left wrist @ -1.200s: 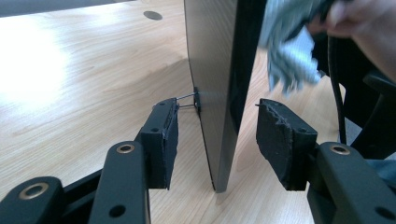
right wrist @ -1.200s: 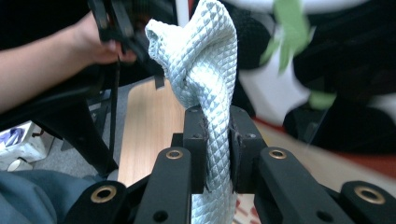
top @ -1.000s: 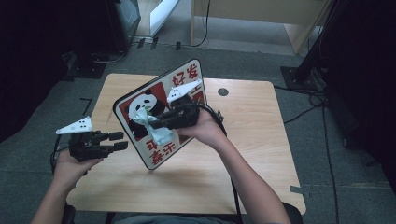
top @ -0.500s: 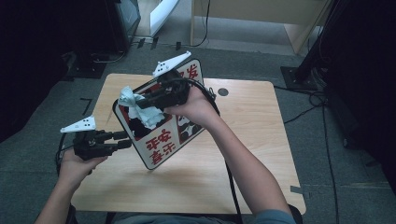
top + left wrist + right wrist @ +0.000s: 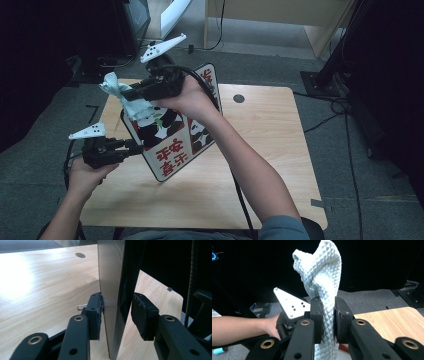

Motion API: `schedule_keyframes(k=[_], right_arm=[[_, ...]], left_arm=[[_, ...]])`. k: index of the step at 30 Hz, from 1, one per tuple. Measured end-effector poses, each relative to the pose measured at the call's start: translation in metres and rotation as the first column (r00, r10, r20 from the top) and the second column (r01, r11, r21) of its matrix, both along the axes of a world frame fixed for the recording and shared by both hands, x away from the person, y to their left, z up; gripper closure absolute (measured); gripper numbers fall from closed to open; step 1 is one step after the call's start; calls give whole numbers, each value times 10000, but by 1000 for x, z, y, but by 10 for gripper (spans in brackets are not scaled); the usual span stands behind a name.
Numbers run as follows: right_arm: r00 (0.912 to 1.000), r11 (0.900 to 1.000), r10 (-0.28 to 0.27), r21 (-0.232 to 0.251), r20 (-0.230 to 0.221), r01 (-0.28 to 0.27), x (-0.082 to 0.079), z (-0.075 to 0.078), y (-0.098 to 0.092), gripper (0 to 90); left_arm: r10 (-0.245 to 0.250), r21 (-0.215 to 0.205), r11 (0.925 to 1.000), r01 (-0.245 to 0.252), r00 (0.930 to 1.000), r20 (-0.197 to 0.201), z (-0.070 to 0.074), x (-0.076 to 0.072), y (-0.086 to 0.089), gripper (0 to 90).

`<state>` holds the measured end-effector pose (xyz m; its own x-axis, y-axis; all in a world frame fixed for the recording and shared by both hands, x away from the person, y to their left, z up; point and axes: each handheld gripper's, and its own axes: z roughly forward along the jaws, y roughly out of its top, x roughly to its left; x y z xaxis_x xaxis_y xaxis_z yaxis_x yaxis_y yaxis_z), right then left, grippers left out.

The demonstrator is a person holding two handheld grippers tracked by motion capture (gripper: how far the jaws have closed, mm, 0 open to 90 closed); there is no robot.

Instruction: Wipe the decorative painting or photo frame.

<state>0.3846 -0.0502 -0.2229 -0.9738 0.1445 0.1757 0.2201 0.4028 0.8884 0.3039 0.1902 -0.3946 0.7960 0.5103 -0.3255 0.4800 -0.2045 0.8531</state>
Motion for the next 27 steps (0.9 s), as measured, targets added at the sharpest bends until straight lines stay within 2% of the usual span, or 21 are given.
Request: schedule_keyframes(k=[5, 10, 13, 16, 19, 27], right_arm=[[10000, 10000, -9, 26, -97, 9, 6, 0, 12, 799], [9996, 9995, -192, -267, -187, 187, 10, -8, 18, 798], [9991, 9982, -342, -493, -251, 329, 12, -14, 19, 798], [9988, 9984, -368, -453, -320, 353, 14, -18, 18, 798], [9986, 9968, -504, -627, -168, 493, 15, -20, 17, 794], [9980, 9973, -572, -469, -271, 559, 15, -25, 14, 794]], left_arm=[[-94, -6, 10000, 94, 9999, -97, 0, 1, -2, 665], [-298, 234, 9993, 301, 9995, -111, -1, 2, -8, 718], [-305, 365, 9989, 306, 9995, -38, -1, 2, -10, 741], [-298, 379, 9988, 299, 9996, -31, -1, 2, -10, 752], [-263, 499, 9984, 262, 9997, 18, -1, 1, -11, 764], [-258, 511, 9983, 262, 9996, -78, 0, 0, -11, 771]])
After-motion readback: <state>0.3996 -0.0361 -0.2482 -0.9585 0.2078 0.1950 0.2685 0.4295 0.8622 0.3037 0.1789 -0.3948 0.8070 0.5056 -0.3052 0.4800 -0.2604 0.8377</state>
